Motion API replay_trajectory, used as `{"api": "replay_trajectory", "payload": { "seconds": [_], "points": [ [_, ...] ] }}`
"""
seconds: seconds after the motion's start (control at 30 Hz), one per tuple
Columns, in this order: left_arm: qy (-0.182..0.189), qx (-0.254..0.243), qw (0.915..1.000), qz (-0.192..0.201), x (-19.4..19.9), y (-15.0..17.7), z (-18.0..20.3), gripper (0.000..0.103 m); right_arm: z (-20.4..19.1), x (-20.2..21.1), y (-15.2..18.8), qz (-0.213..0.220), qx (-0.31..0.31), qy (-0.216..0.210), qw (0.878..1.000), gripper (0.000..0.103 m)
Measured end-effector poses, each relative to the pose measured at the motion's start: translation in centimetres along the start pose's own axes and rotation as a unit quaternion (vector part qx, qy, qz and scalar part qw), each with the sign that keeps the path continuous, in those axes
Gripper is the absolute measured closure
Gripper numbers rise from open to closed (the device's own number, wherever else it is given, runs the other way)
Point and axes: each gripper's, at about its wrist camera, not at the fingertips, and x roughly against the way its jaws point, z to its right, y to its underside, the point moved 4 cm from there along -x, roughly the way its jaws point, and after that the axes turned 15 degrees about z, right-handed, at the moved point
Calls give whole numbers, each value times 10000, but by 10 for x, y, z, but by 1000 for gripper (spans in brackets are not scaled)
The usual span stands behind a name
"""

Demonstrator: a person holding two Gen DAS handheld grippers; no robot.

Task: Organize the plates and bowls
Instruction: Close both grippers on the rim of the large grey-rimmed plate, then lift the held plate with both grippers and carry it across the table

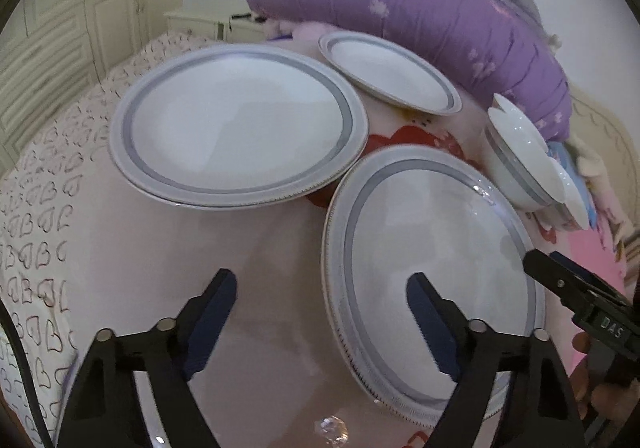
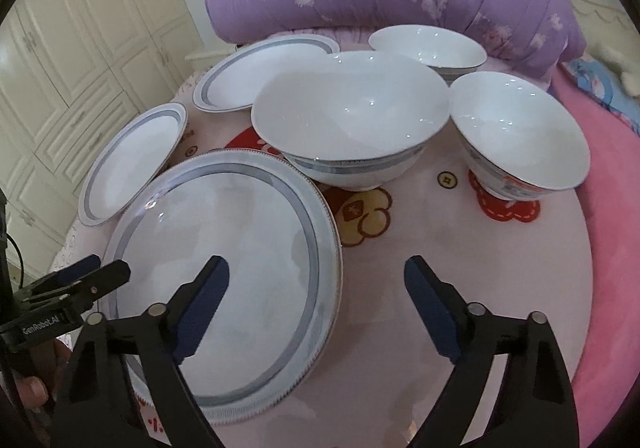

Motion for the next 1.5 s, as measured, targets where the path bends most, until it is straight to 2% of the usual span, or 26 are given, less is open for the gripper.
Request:
{"api": "replay_trajectory", "payload": {
  "seconds": [0.1,0.2,0.23,0.27,0.4,0.43,1.17,1.5],
  "points": [
    [40,98,9999,-112,-12,-7,-6,34,-2,-8,-1,-112,-14,-59,9999,24],
    [83,128,9998,-126,-16,-11,-10,46,-3,-17,-1,-271,-41,-134,9995,38],
    [94,147,9998,-130,-18,-12,-11,49,-4,-19,0,-329,-60,-158,9993,46],
    [112,168,9997,-143,-20,-12,-12,55,-4,-21,1,-380,-80,-170,9991,56],
    [253,217,9991,-253,-19,-5,-9,80,-3,-23,5,-464,-136,-51,9988,69],
    [302,210,9989,-306,-20,-4,-8,84,0,-24,5,-470,-189,-1,9987,74],
    [143,264,9986,-429,-6,1,-5,84,0,-18,7,-628,-733,-56,9953,78],
    [122,315,9991,-269,27,2,-12,84,-18,8,11,-510,-689,-166,9962,79]
  ]
}}
